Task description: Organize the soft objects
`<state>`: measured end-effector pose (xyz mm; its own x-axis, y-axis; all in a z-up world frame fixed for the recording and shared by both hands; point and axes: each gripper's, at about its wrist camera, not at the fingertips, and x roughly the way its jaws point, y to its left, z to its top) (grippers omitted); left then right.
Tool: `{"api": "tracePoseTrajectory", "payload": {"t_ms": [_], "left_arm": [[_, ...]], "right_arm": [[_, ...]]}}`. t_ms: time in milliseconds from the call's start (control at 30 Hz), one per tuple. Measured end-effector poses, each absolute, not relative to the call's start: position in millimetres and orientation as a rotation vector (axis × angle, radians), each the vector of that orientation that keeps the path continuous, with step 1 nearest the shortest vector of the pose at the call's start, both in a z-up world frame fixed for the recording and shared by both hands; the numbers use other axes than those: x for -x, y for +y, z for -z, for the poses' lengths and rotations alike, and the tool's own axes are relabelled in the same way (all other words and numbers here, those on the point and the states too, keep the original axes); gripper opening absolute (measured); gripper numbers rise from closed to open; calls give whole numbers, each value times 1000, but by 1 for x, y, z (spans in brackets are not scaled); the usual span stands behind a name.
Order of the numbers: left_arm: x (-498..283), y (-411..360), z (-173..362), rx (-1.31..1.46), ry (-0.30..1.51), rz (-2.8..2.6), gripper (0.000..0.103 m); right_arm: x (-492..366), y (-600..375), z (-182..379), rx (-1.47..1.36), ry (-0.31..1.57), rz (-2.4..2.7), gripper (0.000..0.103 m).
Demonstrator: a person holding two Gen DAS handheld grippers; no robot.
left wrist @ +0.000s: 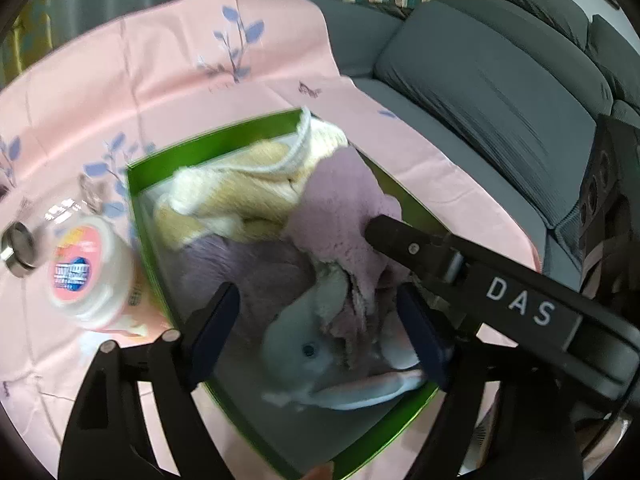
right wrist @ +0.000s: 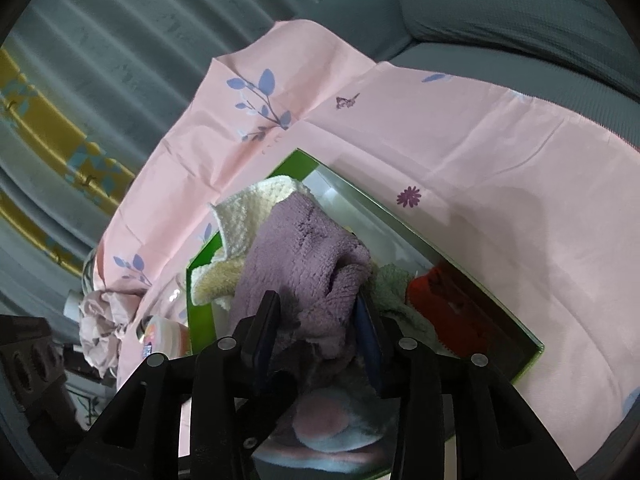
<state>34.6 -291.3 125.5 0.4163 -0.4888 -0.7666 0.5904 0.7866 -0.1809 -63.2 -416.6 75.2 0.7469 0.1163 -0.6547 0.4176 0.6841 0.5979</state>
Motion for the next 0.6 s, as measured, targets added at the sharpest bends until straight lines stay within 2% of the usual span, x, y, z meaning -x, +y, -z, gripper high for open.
{"api": "tracePoseTrajectory", "payload": {"t_ms": [67,167,233,300,333,600], "left_arm": [[-32,-286,-130,-133,893,658,85],[-29,-277,-134,-134,874,638,86],[-28,-269,-137,-128,865,622,95],[-26,-259,-141,-115,837,599,100],[-23,-257,-142,-110,829,592,102],[-11,-230,-155,-50,795,553,102]], "right_arm": [[64,-414,-78,-809,714,172,47],[64,-407,-83,-781,708,158,49],[65,-402,-88,-754,701,158,52],[66,-399,-92,-738,685,148,69],[67,-397,-94,-730,678,141,71],[69,-380,-111,-646,646,121,82]]}}
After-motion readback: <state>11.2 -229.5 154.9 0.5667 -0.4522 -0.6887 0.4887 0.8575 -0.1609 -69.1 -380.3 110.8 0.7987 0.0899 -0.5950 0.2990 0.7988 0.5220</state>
